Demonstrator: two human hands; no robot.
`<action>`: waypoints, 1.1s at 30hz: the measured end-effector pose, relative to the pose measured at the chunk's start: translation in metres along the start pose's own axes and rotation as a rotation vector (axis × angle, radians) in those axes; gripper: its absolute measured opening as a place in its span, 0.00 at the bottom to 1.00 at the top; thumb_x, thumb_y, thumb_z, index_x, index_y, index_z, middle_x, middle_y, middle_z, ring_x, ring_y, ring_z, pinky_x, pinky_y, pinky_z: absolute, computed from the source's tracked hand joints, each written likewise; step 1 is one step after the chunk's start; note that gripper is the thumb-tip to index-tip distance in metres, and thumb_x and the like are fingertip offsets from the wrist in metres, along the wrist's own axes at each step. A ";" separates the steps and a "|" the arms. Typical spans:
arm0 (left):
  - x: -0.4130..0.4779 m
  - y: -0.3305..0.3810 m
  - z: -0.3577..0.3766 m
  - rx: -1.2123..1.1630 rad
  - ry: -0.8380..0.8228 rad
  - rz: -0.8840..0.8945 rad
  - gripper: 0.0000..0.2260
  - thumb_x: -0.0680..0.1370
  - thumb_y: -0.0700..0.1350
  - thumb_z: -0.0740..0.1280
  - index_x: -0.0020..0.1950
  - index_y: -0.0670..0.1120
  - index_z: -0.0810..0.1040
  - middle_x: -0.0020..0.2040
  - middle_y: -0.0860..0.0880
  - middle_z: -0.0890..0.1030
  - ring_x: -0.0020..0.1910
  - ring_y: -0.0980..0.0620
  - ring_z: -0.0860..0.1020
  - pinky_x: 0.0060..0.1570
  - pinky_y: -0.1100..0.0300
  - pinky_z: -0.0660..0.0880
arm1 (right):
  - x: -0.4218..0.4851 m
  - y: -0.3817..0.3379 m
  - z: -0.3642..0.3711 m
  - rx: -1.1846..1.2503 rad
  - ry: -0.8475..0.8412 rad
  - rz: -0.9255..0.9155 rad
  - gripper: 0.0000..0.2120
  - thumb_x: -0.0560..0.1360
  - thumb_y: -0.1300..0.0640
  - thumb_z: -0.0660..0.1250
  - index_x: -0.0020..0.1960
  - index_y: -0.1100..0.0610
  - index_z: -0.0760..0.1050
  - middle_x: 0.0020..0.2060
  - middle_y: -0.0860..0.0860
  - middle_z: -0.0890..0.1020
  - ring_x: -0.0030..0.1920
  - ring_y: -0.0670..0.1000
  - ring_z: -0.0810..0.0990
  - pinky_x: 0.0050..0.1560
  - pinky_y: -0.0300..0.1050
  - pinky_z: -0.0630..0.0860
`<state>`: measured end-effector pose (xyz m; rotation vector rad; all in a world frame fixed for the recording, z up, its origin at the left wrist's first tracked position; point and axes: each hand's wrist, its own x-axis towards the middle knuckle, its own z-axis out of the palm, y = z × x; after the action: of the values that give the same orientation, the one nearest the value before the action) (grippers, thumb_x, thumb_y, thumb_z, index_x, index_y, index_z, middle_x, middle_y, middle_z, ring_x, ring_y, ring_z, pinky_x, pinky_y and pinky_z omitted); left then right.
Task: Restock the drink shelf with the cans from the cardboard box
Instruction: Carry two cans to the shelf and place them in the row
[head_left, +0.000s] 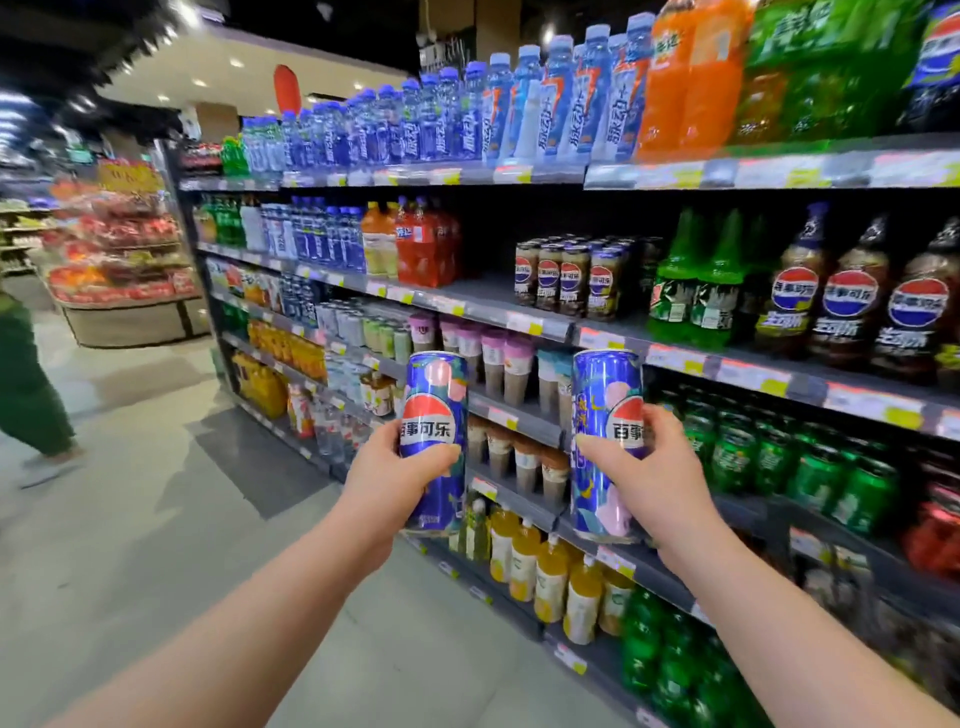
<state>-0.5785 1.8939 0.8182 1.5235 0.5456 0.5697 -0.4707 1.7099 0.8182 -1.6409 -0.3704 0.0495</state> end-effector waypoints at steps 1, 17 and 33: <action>0.021 0.001 -0.003 0.013 -0.011 -0.011 0.16 0.72 0.40 0.70 0.58 0.47 0.73 0.49 0.46 0.81 0.45 0.47 0.81 0.39 0.56 0.78 | 0.015 0.002 0.010 0.004 0.008 0.012 0.26 0.67 0.55 0.74 0.62 0.53 0.68 0.51 0.51 0.79 0.45 0.47 0.80 0.42 0.44 0.74; 0.295 -0.011 -0.013 -0.028 -0.329 0.011 0.11 0.72 0.39 0.70 0.53 0.47 0.75 0.45 0.45 0.81 0.38 0.49 0.80 0.34 0.58 0.76 | 0.193 0.013 0.131 -0.097 0.242 0.007 0.22 0.69 0.56 0.73 0.57 0.49 0.66 0.46 0.44 0.78 0.42 0.41 0.78 0.36 0.36 0.71; 0.560 -0.001 -0.071 -0.012 -0.548 0.070 0.21 0.57 0.47 0.72 0.49 0.51 0.74 0.48 0.45 0.82 0.46 0.44 0.82 0.51 0.45 0.79 | 0.355 0.020 0.309 -0.161 0.468 0.061 0.22 0.65 0.55 0.75 0.55 0.48 0.69 0.49 0.49 0.81 0.49 0.52 0.81 0.54 0.52 0.76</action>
<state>-0.2007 2.3130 0.8313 1.6076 0.0665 0.1871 -0.2080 2.1009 0.8307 -1.7613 0.0360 -0.3216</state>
